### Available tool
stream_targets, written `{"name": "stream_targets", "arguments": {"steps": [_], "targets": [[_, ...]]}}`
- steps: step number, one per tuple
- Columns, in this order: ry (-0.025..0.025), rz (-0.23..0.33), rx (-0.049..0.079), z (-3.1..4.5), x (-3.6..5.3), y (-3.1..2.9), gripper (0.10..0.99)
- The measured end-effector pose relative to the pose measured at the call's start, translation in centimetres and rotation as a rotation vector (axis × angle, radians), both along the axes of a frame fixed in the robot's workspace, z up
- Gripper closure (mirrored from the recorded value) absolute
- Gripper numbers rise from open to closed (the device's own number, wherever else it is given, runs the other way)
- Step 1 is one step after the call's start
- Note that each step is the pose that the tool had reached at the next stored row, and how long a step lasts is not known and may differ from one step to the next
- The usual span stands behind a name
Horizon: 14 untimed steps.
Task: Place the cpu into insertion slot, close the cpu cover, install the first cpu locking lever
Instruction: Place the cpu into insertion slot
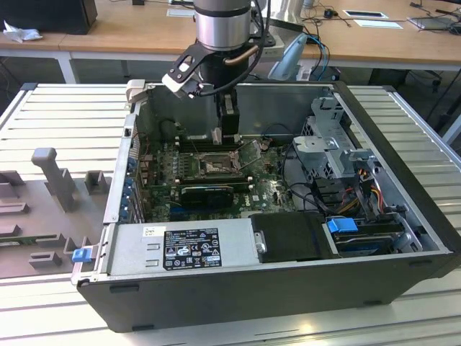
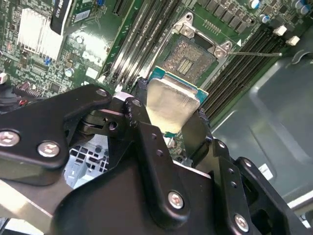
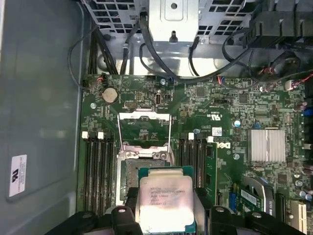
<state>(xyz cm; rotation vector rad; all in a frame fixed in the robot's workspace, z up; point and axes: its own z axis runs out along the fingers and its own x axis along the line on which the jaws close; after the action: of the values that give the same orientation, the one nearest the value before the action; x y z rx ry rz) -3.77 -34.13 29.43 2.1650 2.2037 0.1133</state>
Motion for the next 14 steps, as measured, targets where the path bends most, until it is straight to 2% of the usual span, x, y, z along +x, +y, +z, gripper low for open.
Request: {"name": "stream_targets", "arguments": {"steps": [3,10,12,14], "targets": [[0.0003,0.0,0.0,-0.57,0.0,0.0,0.561],[0.0004,-0.012,0.0,-1.34,0.0,0.22,0.561],[0.0002,-0.022,0.0,-2.27,-0.01,0.44,0.561],[0.0004,-0.022,0.0,-2.68,-0.01,0.51,0.561]]}}
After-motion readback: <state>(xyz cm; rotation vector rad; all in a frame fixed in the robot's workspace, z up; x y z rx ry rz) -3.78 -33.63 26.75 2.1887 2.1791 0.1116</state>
